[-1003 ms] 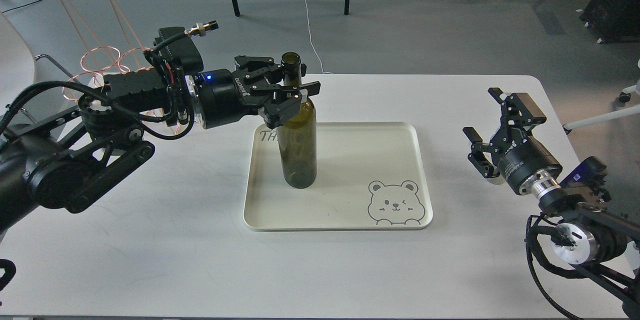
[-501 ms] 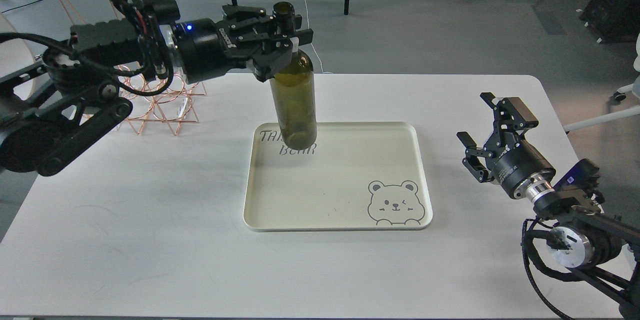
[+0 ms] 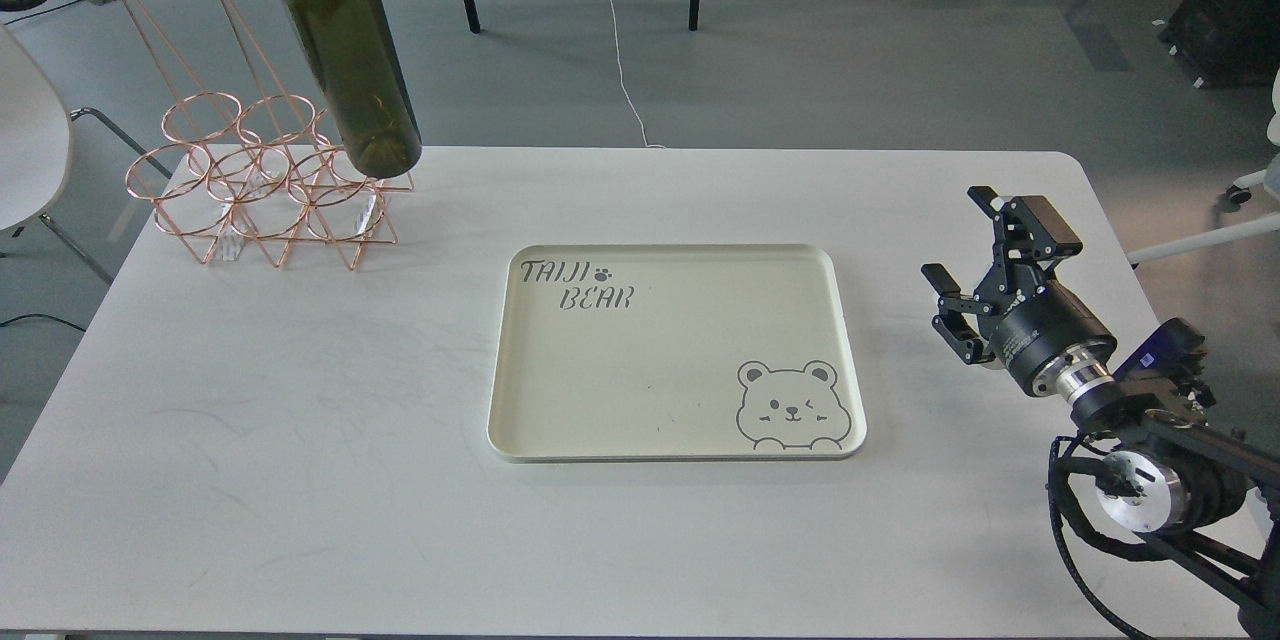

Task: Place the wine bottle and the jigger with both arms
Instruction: 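Carry the bottle with the left gripper over the copper wine rack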

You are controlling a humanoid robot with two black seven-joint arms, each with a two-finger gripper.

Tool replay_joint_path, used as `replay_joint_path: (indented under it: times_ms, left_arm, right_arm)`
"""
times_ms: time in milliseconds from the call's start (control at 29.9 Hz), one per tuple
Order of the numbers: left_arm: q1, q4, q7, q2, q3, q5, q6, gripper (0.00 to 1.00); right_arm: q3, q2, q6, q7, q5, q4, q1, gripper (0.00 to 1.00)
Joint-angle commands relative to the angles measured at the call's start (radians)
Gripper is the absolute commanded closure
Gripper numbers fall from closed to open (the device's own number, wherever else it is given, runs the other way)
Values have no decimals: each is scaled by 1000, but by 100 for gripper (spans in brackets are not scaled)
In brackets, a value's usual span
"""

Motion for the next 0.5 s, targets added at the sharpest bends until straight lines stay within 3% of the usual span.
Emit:
replay_joint_path:
  times_ms: [0, 234, 468]
  left_arm:
    - [3, 50, 0, 2, 1, 7, 2, 84]
    - [9, 97, 0, 2, 24, 8, 8, 84]
    - [3, 137, 0, 1, 90, -2, 68, 84]
  right_arm:
    - [0, 11, 0, 0, 0, -6, 2, 2]
    - [0, 13, 0, 0, 0, -9, 2, 2]
    - [-1, 11, 0, 0, 0, -8, 2, 2]
